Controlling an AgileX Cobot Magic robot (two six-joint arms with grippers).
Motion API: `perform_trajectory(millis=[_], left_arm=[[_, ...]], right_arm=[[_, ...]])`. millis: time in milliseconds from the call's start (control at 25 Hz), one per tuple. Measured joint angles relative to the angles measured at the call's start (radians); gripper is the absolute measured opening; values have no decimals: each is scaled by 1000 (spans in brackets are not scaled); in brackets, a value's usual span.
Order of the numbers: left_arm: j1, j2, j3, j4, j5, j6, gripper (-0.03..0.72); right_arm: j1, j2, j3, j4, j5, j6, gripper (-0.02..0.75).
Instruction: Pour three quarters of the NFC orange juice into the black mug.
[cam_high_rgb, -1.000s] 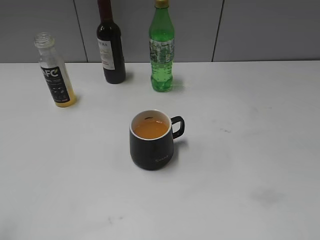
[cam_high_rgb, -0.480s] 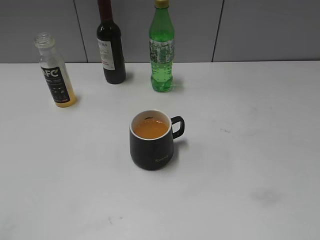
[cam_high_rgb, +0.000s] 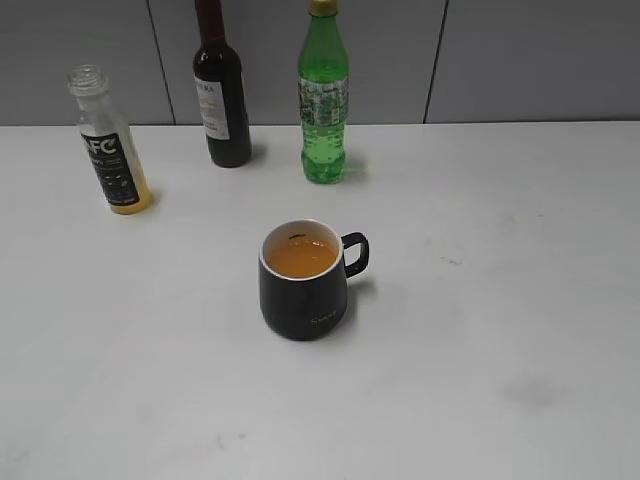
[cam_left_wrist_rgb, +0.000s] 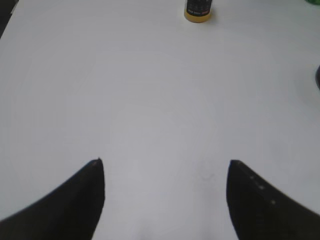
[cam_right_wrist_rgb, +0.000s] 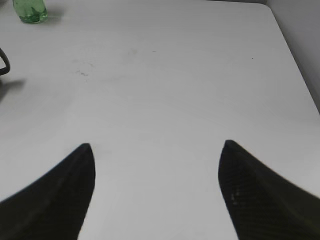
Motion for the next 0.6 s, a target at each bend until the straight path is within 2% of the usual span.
perform_trajectory(millis=[600], left_arm=[[13,-39,0,0,-2,0,578]], right_arm=[[0,0,0,0,1,0,584]])
